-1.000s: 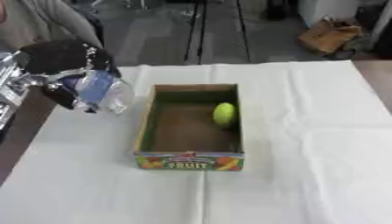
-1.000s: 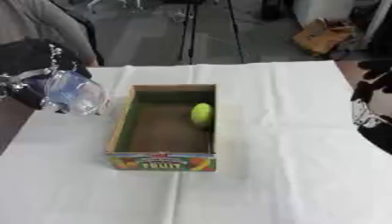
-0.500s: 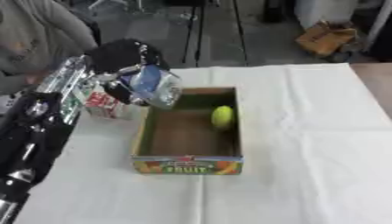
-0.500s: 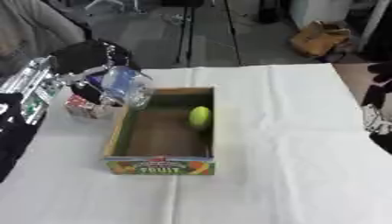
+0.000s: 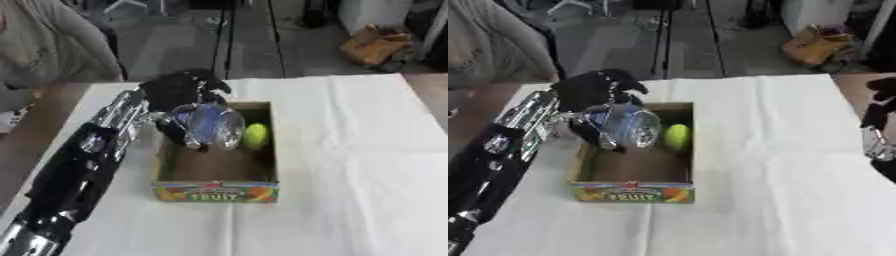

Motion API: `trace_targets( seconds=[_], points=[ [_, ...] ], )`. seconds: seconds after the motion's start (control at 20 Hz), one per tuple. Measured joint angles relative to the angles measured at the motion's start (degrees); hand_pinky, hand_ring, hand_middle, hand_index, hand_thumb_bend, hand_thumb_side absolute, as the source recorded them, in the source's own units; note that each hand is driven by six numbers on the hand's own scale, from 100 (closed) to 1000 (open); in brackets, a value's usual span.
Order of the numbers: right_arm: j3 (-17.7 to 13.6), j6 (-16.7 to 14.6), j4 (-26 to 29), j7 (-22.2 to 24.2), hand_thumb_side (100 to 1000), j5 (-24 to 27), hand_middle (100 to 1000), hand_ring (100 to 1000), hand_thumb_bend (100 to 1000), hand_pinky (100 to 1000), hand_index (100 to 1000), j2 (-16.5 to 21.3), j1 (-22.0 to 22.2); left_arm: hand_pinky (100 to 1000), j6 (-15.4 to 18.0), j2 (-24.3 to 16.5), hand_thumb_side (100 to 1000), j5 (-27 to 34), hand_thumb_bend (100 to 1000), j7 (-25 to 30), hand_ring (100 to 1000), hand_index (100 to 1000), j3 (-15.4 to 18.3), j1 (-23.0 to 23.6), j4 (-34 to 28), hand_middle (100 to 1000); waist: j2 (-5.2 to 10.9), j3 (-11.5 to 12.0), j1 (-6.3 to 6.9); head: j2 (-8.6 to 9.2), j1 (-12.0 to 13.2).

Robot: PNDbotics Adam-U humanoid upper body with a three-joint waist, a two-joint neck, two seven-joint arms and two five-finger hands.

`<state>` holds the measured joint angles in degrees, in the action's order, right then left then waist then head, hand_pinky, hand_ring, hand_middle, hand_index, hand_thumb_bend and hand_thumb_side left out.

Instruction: Pick up objects on the table and place them in the box.

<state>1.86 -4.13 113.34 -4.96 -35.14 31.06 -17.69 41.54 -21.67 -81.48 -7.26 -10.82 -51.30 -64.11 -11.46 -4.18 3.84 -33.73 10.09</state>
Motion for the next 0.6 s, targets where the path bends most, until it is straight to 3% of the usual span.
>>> trace_targets(
  seconds=[0.15,0.2,0.35,0.4,0.45,0.5,0.55,0.6],
  points=[
    [0.00,0.01,0.00,0.02,176,0.00,585,555,100,529,772,-0.01,0.01,1000,-0.40,0.00,925,-2.55,1000,-2.19,958,919,-0.01,0.34,-0.25,911,0.00,0.22,0.00,0.12,0.23],
    [0.00,0.02,0.00,0.03,177,0.00,585,555,100,529,771,-0.01,0.01,1000,-0.51,-0.01,1000,-3.08,1000,-2.85,973,929,-0.01,0.53,-0.25,921,0.00,0.33,-0.01,0.14,0.24],
    [-0.02,0.06,0.00,0.06,179,0.00,585,555,100,529,771,-0.01,0.11,1000,-0.90,-0.19,1000,-3.55,991,-4.99,953,908,0.08,1.39,-0.87,896,0.00,0.76,-0.07,0.17,0.19],
    [-0.03,0.10,0.00,0.08,182,0.00,585,555,100,529,772,-0.02,0.15,995,-1.16,-0.75,909,-3.08,929,-5.90,917,891,0.36,2.06,-1.67,867,0.01,1.12,-0.12,0.17,0.10],
    [-0.05,0.18,0.00,0.10,182,0.00,585,555,100,529,772,-0.02,0.38,995,-1.62,-1.52,909,-1.93,929,-6.91,917,891,0.97,2.96,-2.66,867,0.06,1.49,-0.27,0.17,-0.09],
    [-0.06,0.28,0.00,0.09,190,0.00,585,555,100,528,773,-0.03,0.64,822,-2.18,-2.43,732,-0.24,798,-7.78,832,849,1.74,3.98,-3.71,810,0.13,1.83,-0.48,0.16,-0.28],
    [-0.09,0.40,0.00,0.09,190,0.00,585,555,100,528,773,-0.03,0.91,822,-3.06,-3.27,732,2.50,798,-8.64,832,849,2.91,5.32,-4.85,810,0.24,2.23,-0.72,0.13,-0.52],
    [-0.10,0.50,0.00,0.08,193,0.00,585,554,100,528,773,-0.05,1.19,764,-4.14,-4.32,709,6.25,777,-9.18,810,836,4.19,6.91,-6.02,796,0.34,2.71,-0.88,0.09,-0.75]
  ],
)
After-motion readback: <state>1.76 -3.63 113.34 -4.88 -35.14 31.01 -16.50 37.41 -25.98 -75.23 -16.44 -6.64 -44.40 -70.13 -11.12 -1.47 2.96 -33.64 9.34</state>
